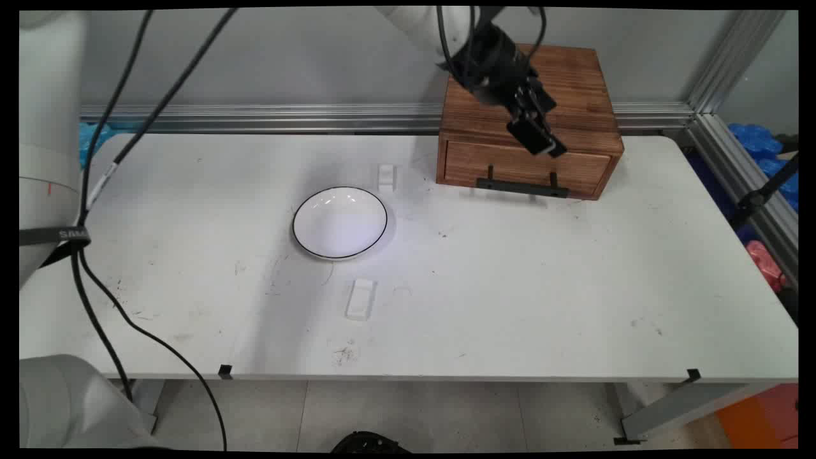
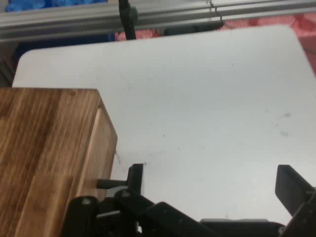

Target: Open the drawer

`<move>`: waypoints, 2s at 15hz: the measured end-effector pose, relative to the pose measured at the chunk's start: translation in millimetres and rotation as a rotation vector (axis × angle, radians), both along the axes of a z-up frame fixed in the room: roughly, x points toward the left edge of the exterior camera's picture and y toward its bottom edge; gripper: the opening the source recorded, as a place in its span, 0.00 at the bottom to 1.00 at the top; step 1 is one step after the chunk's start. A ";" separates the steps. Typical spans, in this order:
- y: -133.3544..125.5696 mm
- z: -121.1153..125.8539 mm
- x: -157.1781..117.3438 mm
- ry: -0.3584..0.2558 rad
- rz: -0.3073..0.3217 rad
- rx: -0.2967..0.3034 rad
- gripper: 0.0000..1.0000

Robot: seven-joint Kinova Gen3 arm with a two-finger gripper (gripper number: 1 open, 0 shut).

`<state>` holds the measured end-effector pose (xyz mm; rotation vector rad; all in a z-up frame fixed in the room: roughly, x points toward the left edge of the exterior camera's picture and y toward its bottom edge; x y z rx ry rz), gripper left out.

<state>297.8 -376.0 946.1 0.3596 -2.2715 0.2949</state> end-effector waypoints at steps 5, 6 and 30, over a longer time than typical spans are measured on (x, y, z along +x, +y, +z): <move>-10.1 -25.5 -17.6 -0.085 -0.008 -0.023 1.00; -12.3 -30.5 -20.5 -0.102 -0.009 -0.027 1.00; -44.0 -91.5 -42.6 -0.344 0.057 0.044 1.00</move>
